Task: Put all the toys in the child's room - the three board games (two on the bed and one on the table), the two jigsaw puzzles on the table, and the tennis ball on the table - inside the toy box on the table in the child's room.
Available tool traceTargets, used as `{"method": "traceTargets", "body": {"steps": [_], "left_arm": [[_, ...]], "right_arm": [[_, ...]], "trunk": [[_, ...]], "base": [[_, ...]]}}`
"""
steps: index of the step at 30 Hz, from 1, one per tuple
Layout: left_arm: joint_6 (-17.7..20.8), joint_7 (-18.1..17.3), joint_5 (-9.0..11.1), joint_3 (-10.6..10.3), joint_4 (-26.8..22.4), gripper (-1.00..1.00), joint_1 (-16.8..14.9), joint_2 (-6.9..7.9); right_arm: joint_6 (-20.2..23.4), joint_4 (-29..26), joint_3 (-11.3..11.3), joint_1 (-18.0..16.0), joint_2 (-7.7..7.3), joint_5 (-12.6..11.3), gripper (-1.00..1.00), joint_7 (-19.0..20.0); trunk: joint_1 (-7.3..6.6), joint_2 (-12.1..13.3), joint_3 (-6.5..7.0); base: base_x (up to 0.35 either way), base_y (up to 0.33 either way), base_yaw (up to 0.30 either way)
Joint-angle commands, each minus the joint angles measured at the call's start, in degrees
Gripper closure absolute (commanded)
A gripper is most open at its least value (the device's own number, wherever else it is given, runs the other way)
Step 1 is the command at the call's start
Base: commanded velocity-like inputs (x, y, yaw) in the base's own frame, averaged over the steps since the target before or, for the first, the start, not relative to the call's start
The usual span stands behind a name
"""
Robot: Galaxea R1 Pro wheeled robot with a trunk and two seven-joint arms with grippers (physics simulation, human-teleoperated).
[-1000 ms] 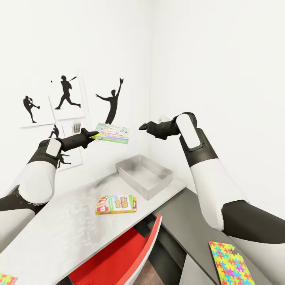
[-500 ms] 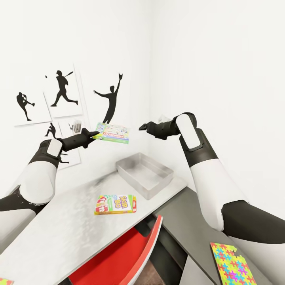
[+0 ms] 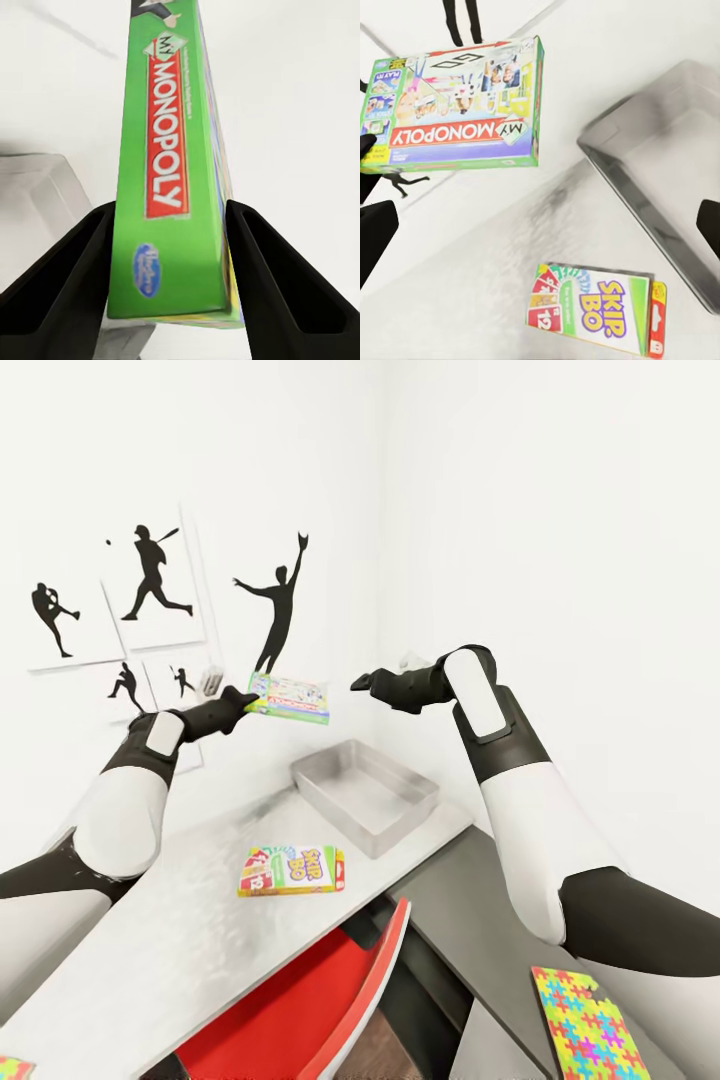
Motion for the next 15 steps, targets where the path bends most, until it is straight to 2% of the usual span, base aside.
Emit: {"method": "traceTargets", "body": {"steps": [1,8,15], "left_arm": [[-0.5,0.4,0.4,0.2,-0.1,1.0,-0.1,-0.28],[-4.5,2.3,0.6,0.4,0.0,1.0,-0.1,-1.4],[-5.3,3.8,0.5,1.0,0.0,1.0,-0.1,-2.85]], "right_arm": [[0.1,0.0,0.1,-0.1,0.0,-0.5,-1.0,-0.6],[0.1,-0.1,0.1,0.0,0.0,-0.5,-1.0,-0.6],[0.1,-0.3,0.1,0.0,0.0,-0.5,-1.0,-0.6]], "trunk": [[0.04,-0.1,-0.24],[0.04,-0.1,-0.9],[0.04,-0.1,-1.56]], "base": [[0.0,0.0,0.0],[0.0,0.0,0.0],[0.0,0.0,0.0]]}}
